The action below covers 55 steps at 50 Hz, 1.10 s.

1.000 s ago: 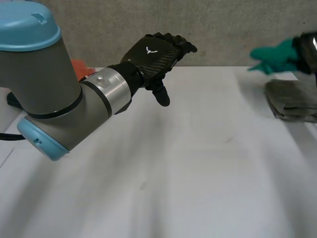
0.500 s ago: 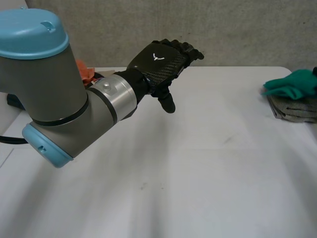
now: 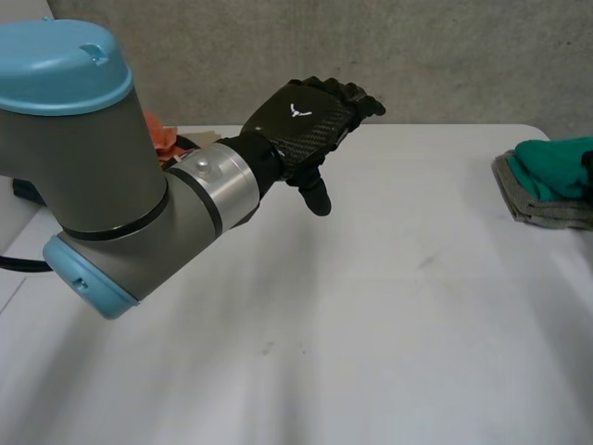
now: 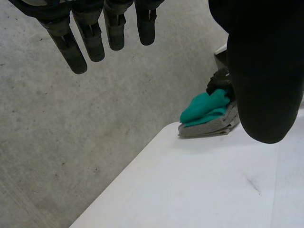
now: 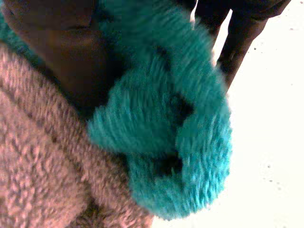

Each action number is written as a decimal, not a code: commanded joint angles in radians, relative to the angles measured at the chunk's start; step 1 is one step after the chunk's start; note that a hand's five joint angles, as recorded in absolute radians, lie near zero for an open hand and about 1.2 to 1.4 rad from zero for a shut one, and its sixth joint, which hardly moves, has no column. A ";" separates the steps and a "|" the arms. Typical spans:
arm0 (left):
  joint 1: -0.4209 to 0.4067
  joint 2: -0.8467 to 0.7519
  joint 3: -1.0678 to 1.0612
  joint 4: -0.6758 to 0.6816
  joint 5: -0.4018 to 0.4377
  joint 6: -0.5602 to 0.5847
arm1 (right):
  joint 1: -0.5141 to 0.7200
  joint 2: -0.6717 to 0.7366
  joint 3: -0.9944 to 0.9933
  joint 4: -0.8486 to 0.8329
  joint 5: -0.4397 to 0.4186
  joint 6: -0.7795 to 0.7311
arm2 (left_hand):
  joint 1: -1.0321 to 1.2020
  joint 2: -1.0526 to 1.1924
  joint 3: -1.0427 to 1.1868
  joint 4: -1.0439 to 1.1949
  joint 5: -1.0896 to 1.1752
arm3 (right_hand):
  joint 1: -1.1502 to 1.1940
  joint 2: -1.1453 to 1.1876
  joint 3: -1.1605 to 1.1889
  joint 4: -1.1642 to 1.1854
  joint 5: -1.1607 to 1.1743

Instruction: Fold the laundry.

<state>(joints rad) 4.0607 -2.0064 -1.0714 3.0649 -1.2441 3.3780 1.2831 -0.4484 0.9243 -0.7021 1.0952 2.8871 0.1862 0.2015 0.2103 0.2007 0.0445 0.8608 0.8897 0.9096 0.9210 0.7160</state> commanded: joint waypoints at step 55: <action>0.661 -0.848 0.836 0.110 -0.058 0.373 | 0.582 -0.828 0.950 0.187 0.097 -0.428 | 0.220 0.205 0.196 0.206 0.187 | -0.686 -0.715 -0.735 -0.746 -0.716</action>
<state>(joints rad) 4.7019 -2.6284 -0.5076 3.1787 -1.3254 3.7530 1.8755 -1.2756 1.8374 -0.5129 1.1910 2.4560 0.1955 0.2090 0.2144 0.2116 0.0494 0.2231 0.2067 0.2071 0.2060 0.0459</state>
